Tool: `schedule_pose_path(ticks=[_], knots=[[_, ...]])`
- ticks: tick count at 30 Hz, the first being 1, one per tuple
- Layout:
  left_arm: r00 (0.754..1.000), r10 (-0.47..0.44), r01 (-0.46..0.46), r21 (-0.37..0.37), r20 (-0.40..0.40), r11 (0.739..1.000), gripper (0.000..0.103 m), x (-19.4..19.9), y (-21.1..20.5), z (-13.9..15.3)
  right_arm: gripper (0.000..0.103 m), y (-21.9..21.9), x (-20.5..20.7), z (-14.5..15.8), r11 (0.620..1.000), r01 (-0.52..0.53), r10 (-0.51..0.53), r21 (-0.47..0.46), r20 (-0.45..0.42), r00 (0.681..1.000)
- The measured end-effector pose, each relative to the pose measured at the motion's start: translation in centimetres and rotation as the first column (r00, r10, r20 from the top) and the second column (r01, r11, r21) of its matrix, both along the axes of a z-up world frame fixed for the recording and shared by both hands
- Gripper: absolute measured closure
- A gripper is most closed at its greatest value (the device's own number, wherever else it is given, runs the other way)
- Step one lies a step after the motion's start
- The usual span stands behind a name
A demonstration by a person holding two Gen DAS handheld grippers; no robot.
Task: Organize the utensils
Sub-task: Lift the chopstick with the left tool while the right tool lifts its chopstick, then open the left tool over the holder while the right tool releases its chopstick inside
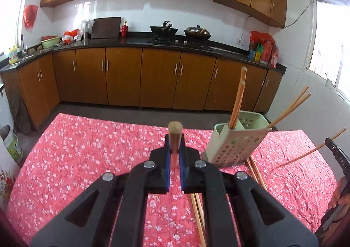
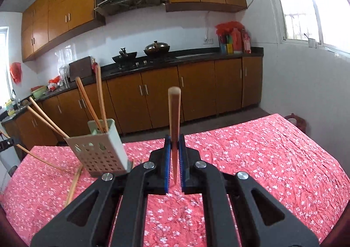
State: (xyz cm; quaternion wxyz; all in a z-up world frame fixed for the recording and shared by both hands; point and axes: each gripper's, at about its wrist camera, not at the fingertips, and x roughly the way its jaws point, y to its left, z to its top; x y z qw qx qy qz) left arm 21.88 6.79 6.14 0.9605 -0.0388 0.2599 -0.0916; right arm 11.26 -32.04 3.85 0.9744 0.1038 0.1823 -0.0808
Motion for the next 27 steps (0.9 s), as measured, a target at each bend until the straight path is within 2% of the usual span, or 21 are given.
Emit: schedule_pose_path(ticks=[7,11,15,21,27], knots=[[0.998,-0.031,0.031,-0.002,0.047,1.0,0.095,-1.4,-0.6,3.3,0.095,0.9,-1.2,3.9,0.987,-0.135,0.129,0.087,0.074,0.989],[0.994,-0.073,0.075,-0.013,0.084,0.997,0.095,-2.5,-1.9,5.6,0.095,2.1,-1.8,6.5,0.964,-0.231,0.212,0.129,0.146,0.966],[0.984,-0.145,0.148,-0.025,0.108,0.989,0.095,-3.6,-3.8,8.0,0.095,3.6,-2.2,8.9,0.943,-0.306,0.276,0.128,0.21,0.938],[0.967,-0.207,0.214,-0.03,0.15,0.976,0.095,-5.0,-6.1,10.4,0.095,5.1,-1.4,10.4,0.948,-0.309,0.281,0.076,0.256,0.925],[0.957,-0.175,0.192,-0.055,0.23,0.98,0.095,-3.9,-8.2,13.0,0.096,6.0,0.0,11.4,0.959,-0.279,0.252,0.052,0.29,0.923]])
